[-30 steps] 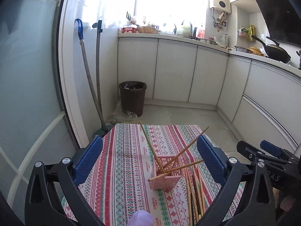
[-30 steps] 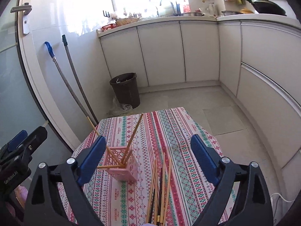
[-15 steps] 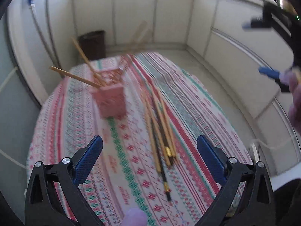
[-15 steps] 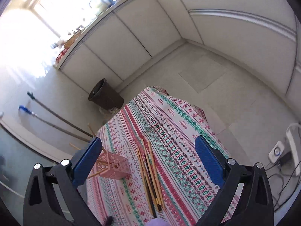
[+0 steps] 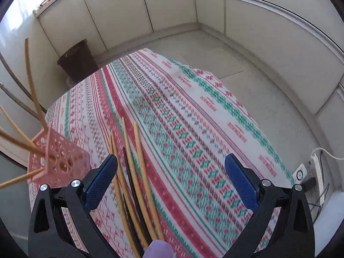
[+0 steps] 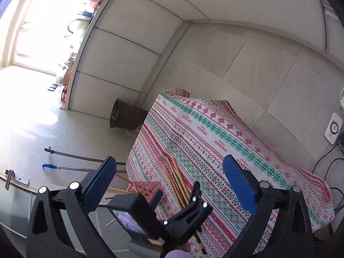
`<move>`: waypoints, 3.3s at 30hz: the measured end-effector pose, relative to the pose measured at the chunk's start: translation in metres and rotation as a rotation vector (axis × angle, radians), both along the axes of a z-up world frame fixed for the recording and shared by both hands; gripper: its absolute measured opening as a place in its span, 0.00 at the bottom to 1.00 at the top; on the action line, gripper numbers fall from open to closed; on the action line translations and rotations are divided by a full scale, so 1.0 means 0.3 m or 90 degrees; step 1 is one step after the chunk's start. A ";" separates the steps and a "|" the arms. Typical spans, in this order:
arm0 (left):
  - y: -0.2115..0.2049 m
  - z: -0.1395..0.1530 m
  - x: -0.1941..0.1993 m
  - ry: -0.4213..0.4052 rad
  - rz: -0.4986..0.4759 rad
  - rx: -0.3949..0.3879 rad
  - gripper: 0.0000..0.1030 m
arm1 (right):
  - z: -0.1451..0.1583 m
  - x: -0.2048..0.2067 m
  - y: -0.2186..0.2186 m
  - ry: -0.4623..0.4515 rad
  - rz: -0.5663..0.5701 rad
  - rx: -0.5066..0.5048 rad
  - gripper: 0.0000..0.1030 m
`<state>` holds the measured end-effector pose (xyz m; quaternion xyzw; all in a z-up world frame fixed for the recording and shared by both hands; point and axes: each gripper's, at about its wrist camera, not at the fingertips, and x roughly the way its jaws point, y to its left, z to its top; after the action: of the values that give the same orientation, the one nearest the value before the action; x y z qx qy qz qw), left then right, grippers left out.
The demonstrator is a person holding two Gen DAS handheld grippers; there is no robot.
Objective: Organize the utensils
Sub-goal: 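Move both open tools back toward the chopstick pile, then grasp a wooden chopstick with the left tool and lift it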
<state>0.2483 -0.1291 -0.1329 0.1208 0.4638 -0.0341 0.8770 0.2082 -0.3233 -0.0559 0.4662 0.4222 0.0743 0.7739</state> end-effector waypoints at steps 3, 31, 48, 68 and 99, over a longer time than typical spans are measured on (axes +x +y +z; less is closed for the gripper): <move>-0.027 -0.029 0.088 -0.003 0.022 0.015 0.85 | -0.029 0.017 -0.005 0.016 0.008 0.014 0.94; 0.107 -0.157 0.320 0.128 0.036 -0.109 0.23 | -0.128 0.076 0.025 0.077 0.059 0.044 0.94; 0.360 0.019 -0.211 0.079 -0.001 -0.259 0.07 | -0.168 0.131 0.172 0.105 0.112 -0.032 0.94; 0.670 0.520 -0.576 -0.178 -0.115 -0.387 0.06 | -0.295 0.339 0.667 0.096 0.222 -0.260 0.66; 0.765 0.582 -0.609 -0.220 -0.082 -0.425 0.07 | -0.381 0.364 0.572 0.068 0.213 -0.351 0.00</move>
<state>0.0655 0.1005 0.0416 -0.1389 0.2636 -0.2177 0.9294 0.3174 -0.1516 -0.1701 0.1665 0.5373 0.0587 0.8247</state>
